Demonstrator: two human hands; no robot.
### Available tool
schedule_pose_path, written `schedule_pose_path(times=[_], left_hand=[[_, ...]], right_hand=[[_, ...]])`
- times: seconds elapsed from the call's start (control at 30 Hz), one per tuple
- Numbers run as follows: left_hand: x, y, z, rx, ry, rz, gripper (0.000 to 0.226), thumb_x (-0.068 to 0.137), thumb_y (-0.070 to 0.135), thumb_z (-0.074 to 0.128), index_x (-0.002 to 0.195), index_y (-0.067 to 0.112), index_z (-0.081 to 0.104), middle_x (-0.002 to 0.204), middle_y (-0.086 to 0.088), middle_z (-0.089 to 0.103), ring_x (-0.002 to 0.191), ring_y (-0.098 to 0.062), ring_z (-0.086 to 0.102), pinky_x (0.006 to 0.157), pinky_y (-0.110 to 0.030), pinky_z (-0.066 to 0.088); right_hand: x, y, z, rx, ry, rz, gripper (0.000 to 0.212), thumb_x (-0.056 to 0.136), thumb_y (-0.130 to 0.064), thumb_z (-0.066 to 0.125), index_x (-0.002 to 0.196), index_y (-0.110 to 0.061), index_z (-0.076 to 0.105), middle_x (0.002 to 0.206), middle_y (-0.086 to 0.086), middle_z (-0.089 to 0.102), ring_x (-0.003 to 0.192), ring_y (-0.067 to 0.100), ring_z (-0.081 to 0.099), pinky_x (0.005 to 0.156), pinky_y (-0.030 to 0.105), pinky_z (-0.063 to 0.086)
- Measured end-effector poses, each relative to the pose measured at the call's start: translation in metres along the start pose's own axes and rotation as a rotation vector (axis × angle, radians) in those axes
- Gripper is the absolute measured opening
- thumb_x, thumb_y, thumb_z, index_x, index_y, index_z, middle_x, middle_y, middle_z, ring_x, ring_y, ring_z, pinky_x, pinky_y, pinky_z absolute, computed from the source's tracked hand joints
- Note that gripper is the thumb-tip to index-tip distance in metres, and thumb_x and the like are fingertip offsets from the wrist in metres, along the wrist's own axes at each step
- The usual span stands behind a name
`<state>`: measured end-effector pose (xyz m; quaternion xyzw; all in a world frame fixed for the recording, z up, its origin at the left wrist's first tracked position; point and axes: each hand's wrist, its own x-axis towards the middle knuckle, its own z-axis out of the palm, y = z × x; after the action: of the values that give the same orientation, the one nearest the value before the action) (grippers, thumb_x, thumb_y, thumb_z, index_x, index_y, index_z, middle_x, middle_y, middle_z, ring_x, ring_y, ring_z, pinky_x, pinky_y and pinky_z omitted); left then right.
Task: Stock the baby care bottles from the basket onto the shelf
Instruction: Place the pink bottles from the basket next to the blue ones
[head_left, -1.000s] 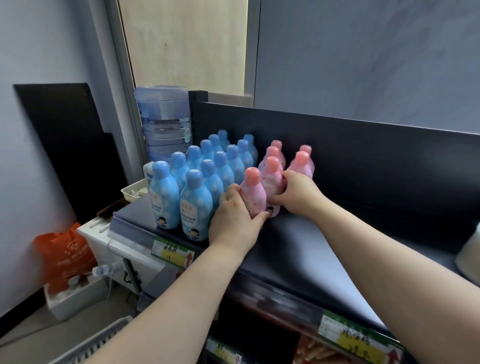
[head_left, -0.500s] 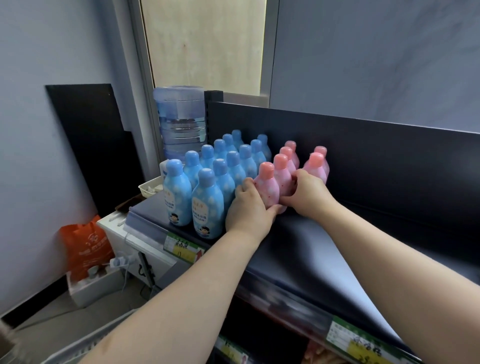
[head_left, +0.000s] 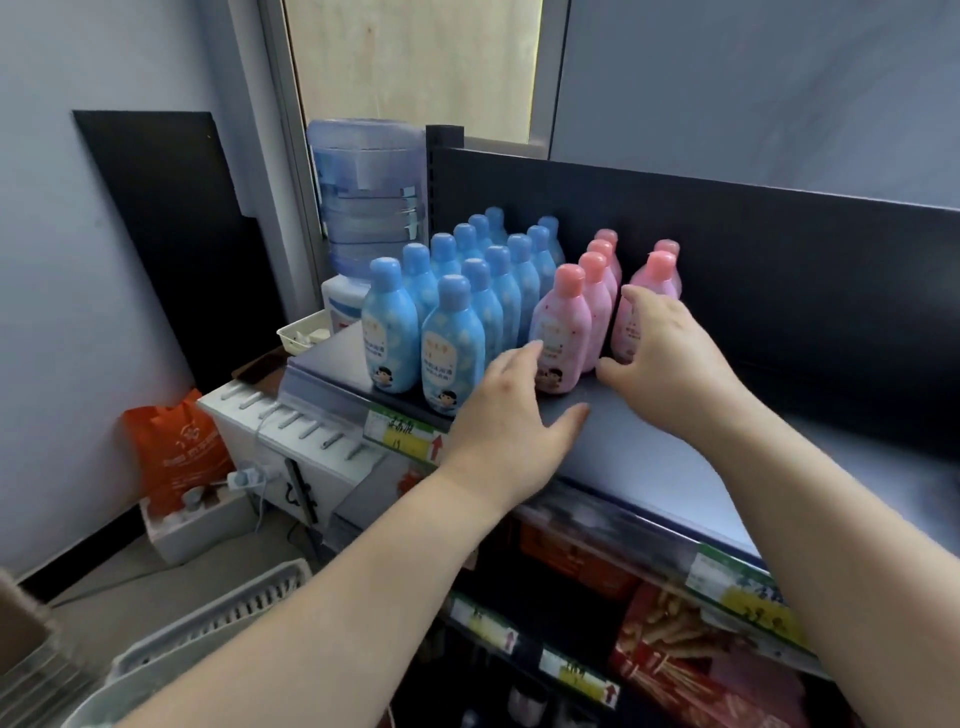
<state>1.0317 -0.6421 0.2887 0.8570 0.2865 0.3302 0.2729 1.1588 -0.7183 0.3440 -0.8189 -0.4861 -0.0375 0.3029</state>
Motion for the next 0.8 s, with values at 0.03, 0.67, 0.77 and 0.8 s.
schedule_pose_path(times=[0.03,0.67,0.77,0.8], left_hand=[[-0.013,-0.006,-0.01,-0.003,0.002,0.028,0.064,0.084,0.04,0.067,0.139,0.018,0.043,0.134,0.003,0.051,0.122,-0.011,0.047,0.101,-0.02,0.036],[-0.227,-0.261,-0.151,0.373,-0.098,-0.465,0.045,0.089,0.035,0.06,0.131,0.019,0.052,0.131,0.002,0.052,0.118,-0.019,0.05,0.091,-0.029,0.04],[-0.261,-0.294,-0.158,0.388,-0.144,-0.603,0.047,0.09,0.033,0.059,0.133,0.019,0.05,0.136,0.0,0.049,0.122,-0.02,0.047,0.095,-0.031,0.039],[-0.272,-0.304,-0.159,0.398,-0.164,-0.646,0.047,0.09,0.033,0.058,0.134,0.019,0.049,0.136,0.0,0.049,0.122,-0.021,0.047,0.095,-0.031,0.039]], right_hand=[[-0.01,-0.008,0.003,-0.013,0.002,-0.013,0.052,0.086,-0.024,0.063,0.134,-0.016,0.044,0.119,0.004,0.051,0.103,0.021,0.05,0.078,0.025,0.035],[-0.158,-0.141,0.23,-0.092,-0.489,-0.193,0.057,0.09,-0.038,0.056,0.143,-0.025,0.038,0.144,-0.006,0.037,0.131,0.014,0.039,0.1,0.027,0.038],[-0.172,-0.143,0.269,-0.1,-0.572,-0.163,0.054,0.09,-0.036,0.056,0.14,-0.024,0.041,0.142,-0.005,0.04,0.129,0.015,0.041,0.097,0.03,0.042],[-0.176,-0.144,0.282,-0.111,-0.606,-0.155,0.055,0.089,-0.037,0.056,0.14,-0.025,0.041,0.142,-0.005,0.04,0.129,0.016,0.041,0.097,0.03,0.042]])
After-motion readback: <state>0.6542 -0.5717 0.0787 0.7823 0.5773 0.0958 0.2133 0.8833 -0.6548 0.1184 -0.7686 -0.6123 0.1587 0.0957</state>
